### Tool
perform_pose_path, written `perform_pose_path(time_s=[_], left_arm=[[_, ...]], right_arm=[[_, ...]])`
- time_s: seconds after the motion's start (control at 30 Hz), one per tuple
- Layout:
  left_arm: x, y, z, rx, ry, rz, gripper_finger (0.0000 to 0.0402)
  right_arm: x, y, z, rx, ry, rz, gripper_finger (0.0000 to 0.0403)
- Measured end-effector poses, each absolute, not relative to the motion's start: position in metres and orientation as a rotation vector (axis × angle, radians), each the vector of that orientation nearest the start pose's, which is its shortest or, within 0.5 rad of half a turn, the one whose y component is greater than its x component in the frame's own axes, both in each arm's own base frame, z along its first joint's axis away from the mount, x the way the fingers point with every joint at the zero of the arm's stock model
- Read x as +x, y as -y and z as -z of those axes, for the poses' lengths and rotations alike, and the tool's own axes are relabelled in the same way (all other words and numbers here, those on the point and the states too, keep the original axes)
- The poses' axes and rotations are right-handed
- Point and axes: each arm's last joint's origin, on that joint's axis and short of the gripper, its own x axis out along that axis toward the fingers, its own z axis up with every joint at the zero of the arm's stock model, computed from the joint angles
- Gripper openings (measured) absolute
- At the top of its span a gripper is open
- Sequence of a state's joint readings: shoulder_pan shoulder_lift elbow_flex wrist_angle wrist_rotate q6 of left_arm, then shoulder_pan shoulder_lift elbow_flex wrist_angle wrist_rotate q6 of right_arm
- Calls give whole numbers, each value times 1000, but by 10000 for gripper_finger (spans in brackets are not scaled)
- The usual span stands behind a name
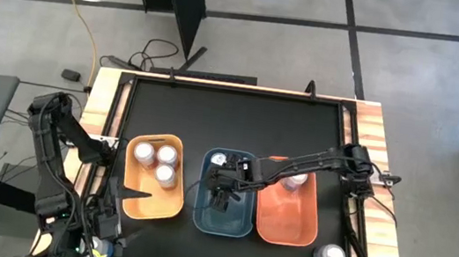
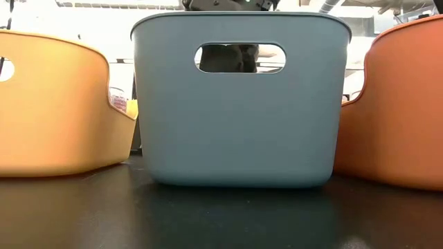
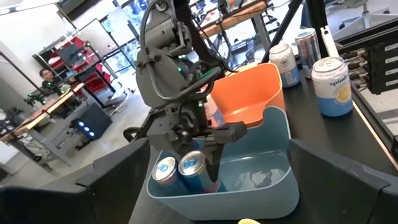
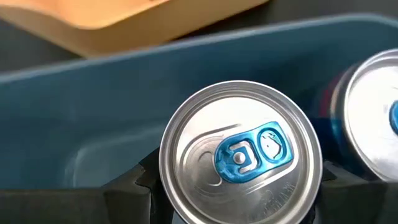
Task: Sort soda cans
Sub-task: Put the left blue soda can into the blue bin
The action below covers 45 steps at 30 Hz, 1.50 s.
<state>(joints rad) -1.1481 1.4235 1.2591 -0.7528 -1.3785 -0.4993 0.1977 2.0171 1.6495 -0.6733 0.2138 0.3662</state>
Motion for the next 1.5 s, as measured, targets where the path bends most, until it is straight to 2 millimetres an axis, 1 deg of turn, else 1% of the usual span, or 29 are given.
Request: perform_pose_path(time_s=[0.13,0.37,0.57,0.8,1.23,1.33,1.5], left_arm=[[140,241,-325,383,-212,-268,375],[140,241,-325,386,-214,-268,375],[139,240,-324,386,-217,-270,375],[139,240,-324,384,-217,-270,375],[139,240,-324,384,-217,-270,375],[139,240,-324,384,-217,-271,375],[139,239,-324,386,-222,-268,375]], right_arm=[[427,-77,-224,134,-974,199,221],[428,-76,-224,141,-964,197,225],[429,-76,-224,142,-959,196,258],[428,-81,-224,120,-958,176,288],[428,-81,-225,120,-957,175,369],[428,-81,-228,118,-961,175,378],[430,-86,-240,116,-942,170,381]])
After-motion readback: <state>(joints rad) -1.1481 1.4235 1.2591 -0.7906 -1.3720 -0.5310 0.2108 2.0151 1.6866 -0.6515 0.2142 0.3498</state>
